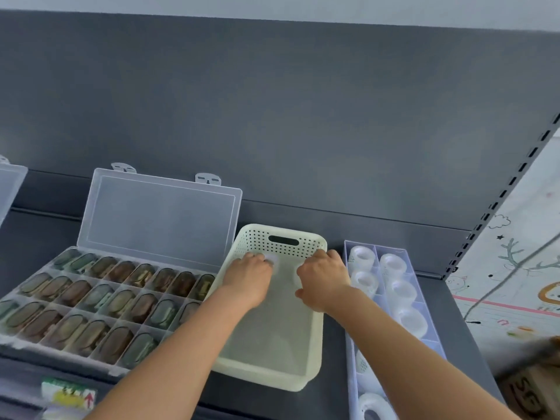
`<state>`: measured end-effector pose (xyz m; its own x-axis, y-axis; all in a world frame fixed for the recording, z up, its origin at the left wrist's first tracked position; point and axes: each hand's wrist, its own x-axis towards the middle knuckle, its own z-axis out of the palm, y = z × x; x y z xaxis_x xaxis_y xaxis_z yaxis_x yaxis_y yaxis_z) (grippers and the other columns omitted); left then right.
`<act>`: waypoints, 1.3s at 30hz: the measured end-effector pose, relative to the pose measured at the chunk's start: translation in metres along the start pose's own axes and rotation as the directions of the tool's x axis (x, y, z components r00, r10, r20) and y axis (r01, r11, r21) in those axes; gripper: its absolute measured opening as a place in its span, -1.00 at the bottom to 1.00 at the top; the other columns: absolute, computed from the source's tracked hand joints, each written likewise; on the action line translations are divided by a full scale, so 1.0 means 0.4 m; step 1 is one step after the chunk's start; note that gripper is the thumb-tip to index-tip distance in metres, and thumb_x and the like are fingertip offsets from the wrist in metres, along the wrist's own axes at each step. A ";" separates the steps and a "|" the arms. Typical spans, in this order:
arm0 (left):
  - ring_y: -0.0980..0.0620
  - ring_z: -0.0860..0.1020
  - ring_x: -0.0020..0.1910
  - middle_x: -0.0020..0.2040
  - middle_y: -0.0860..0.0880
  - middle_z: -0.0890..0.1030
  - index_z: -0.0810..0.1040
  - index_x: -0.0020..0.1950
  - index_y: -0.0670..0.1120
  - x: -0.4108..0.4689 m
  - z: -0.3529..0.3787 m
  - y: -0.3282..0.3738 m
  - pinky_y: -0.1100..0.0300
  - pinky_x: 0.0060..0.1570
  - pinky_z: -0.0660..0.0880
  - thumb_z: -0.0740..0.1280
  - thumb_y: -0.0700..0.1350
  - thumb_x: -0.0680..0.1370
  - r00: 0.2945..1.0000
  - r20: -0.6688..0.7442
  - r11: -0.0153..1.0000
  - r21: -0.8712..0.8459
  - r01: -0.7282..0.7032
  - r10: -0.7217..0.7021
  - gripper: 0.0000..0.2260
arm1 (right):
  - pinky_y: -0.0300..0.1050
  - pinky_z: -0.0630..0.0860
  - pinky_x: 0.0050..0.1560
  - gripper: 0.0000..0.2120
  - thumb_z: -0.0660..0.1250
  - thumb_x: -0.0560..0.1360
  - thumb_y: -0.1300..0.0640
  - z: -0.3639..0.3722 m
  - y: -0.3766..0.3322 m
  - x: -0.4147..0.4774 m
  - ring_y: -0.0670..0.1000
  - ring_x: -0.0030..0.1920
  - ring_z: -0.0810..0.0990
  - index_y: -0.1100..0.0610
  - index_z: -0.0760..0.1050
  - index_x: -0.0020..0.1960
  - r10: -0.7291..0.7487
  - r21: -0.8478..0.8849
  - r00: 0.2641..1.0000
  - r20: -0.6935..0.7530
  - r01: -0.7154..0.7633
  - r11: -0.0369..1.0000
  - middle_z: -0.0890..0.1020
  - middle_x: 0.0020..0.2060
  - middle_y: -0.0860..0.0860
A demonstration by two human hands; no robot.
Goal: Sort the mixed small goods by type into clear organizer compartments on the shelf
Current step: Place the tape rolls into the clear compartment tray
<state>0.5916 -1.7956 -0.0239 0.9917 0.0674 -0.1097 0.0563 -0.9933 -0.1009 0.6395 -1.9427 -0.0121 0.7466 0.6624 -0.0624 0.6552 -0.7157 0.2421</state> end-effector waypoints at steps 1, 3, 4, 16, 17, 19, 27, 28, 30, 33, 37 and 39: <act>-0.11 0.37 0.27 0.31 -0.09 0.43 0.37 0.42 -0.12 0.009 0.005 -0.004 0.06 0.22 0.39 0.17 -0.37 0.49 1.000 -0.005 1.000 0.004 -0.010 0.010 -0.50 | -0.03 0.22 0.20 -0.74 0.26 0.52 -0.05 0.002 -0.003 0.013 0.10 0.17 0.40 0.09 0.51 0.09 0.010 -0.033 1.000 0.007 -0.010 0.999 0.58 0.05 0.04; -0.12 0.38 0.26 0.30 -0.10 0.43 0.41 0.39 -0.13 0.021 0.011 -0.012 0.07 0.15 0.39 0.16 -0.38 0.48 0.999 -0.030 1.000 0.001 -0.021 0.021 -0.52 | -0.04 0.22 0.16 -0.83 0.28 0.51 0.03 0.003 -0.008 0.032 0.08 0.12 0.44 0.08 0.51 0.05 0.028 -0.071 1.000 0.014 -0.027 0.997 0.61 0.00 0.02; -0.12 0.39 0.24 0.27 -0.11 0.44 0.45 0.36 -0.14 0.025 0.012 -0.015 0.07 0.09 0.39 0.17 -0.39 0.48 0.999 -0.045 1.000 -0.004 -0.023 0.023 -0.54 | -0.05 0.22 0.16 -0.86 0.29 0.50 0.07 0.003 -0.010 0.039 0.07 0.09 0.46 0.07 0.51 0.03 0.039 -0.078 0.999 0.012 -0.038 0.996 0.61 -0.02 0.02; -0.07 0.51 0.04 -0.01 -0.01 0.51 0.51 -0.05 -0.06 0.019 -0.007 -0.008 0.14 -0.19 0.35 0.27 -0.19 0.52 0.983 -0.178 0.984 -0.166 -0.068 0.038 -0.94 | -0.09 0.24 0.07 -0.92 0.29 0.47 0.11 0.024 -0.006 0.015 0.07 0.04 0.48 0.06 0.51 -0.04 0.190 0.251 0.965 -0.179 -0.142 0.957 0.61 -0.08 0.00; -0.05 0.50 0.03 -0.05 0.02 0.48 0.47 -0.08 -0.04 0.013 -0.015 -0.004 0.15 -0.20 0.33 0.26 -0.16 0.53 0.976 -0.215 0.975 -0.209 -0.076 0.030 -0.97 | -0.10 0.24 0.06 -0.90 0.28 0.48 0.09 0.020 -0.002 0.001 0.06 0.05 0.47 0.06 0.51 -0.02 0.218 0.320 0.951 -0.220 -0.141 0.937 0.61 -0.05 -0.01; -0.01 0.48 0.01 -0.08 0.06 0.46 0.45 -0.10 -0.03 -0.009 -0.035 0.012 0.15 -0.19 0.35 0.25 -0.10 0.55 0.954 -0.299 0.956 -0.279 -0.093 0.006 -0.96 | -0.10 0.25 0.03 -0.86 0.29 0.49 0.06 0.006 0.010 -0.039 0.06 0.05 0.46 0.06 0.51 0.02 0.264 0.416 0.918 -0.295 -0.125 0.901 0.60 -0.02 -0.03; 0.07 0.41 -0.01 -0.11 0.13 0.50 0.55 -0.10 -0.04 -0.184 -0.116 0.167 0.11 -0.03 0.42 0.37 -0.05 0.52 0.856 -0.515 0.868 -0.448 -0.216 -0.053 -0.93 | -0.16 0.35 -0.05 -0.83 0.37 0.47 0.12 -0.045 0.089 -0.303 0.07 0.02 0.49 0.11 0.59 0.04 0.309 0.569 0.844 -0.438 -0.006 0.822 0.61 -0.06 0.01; 0.08 0.41 -0.01 -0.11 0.14 0.50 0.56 -0.09 -0.03 -0.207 -0.119 0.192 0.13 -0.02 0.42 0.38 -0.05 0.52 0.850 -0.526 0.864 -0.447 -0.233 -0.043 -0.93 | -0.16 0.37 -0.04 -0.83 0.37 0.47 0.12 -0.045 0.100 -0.340 0.07 0.02 0.49 0.12 0.59 0.04 0.308 0.578 0.844 -0.438 0.003 0.816 0.61 -0.05 0.01; 0.08 0.42 -0.01 -0.10 0.13 0.51 0.58 -0.07 -0.04 -0.249 -0.118 0.242 0.16 -0.04 0.41 0.39 -0.06 0.52 0.844 -0.535 0.859 -0.445 -0.254 -0.027 -0.93 | -0.09 0.43 -0.01 -0.84 0.39 0.47 0.13 -0.043 0.120 -0.409 0.07 -0.01 0.50 0.13 0.60 0.03 0.295 0.591 0.848 -0.440 0.026 0.806 0.62 -0.07 0.00; 0.09 0.42 -0.02 -0.10 0.11 0.52 0.61 -0.03 -0.05 -0.303 -0.104 0.309 0.22 -0.12 0.34 0.38 -0.05 0.52 0.844 -0.536 0.853 -0.444 -0.274 -0.008 -0.90 | -0.09 0.47 -0.02 -0.87 0.43 0.44 0.15 -0.028 0.145 -0.503 0.05 -0.05 0.52 0.12 0.62 -0.02 0.275 0.597 0.858 -0.433 0.044 0.801 0.63 -0.12 -0.01; 0.14 0.40 -0.04 -0.11 0.14 0.49 0.62 -0.02 -0.04 -0.357 -0.079 0.381 0.29 -0.13 0.29 0.36 -0.04 0.53 0.851 -0.523 0.848 -0.433 -0.307 0.041 -0.89 | -0.12 0.47 -0.03 -0.89 0.47 0.41 0.17 0.006 0.176 -0.591 0.04 -0.09 0.53 0.11 0.64 -0.06 0.260 0.623 0.879 -0.400 0.053 0.781 0.65 -0.15 -0.03; 0.13 0.40 -0.05 -0.13 0.17 0.45 0.62 -0.02 -0.03 -0.376 -0.066 0.406 0.28 -0.13 0.31 0.35 -0.05 0.54 0.860 -0.507 0.851 -0.421 -0.313 0.066 -0.90 | -0.17 0.45 -0.02 -0.88 0.46 0.41 0.15 0.021 0.187 -0.620 0.01 -0.07 0.51 0.10 0.64 -0.05 0.243 0.624 0.894 -0.376 0.051 0.779 0.64 -0.14 -0.04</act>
<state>0.4548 -1.9693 0.0022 0.9149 -0.0551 0.4000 -0.2141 -0.9061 0.3649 0.5044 -2.1623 0.0132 0.7832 0.5014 0.3676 0.6209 -0.6625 -0.4191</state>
